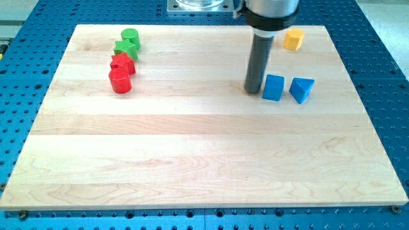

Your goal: Push the red circle to the bottom center of the board

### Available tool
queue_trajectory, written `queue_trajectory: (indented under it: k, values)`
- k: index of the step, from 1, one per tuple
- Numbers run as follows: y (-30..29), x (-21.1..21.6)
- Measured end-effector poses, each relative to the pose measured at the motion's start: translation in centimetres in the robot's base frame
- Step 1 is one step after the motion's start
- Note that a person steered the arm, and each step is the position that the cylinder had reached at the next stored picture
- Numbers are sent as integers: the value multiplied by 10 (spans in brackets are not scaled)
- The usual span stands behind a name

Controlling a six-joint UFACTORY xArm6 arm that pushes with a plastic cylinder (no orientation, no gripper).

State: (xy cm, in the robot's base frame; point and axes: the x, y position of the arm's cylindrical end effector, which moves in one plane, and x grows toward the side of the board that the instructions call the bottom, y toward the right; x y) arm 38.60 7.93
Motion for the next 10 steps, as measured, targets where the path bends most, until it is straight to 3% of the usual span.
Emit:
queue_trajectory:
  k: [3,6,7,8,9,10]
  values:
    - [-175,-64]
    - [-216,-132]
    - [-266,-121]
    - [-267,-102]
    - [-262,-68]
    - [-262,-4]
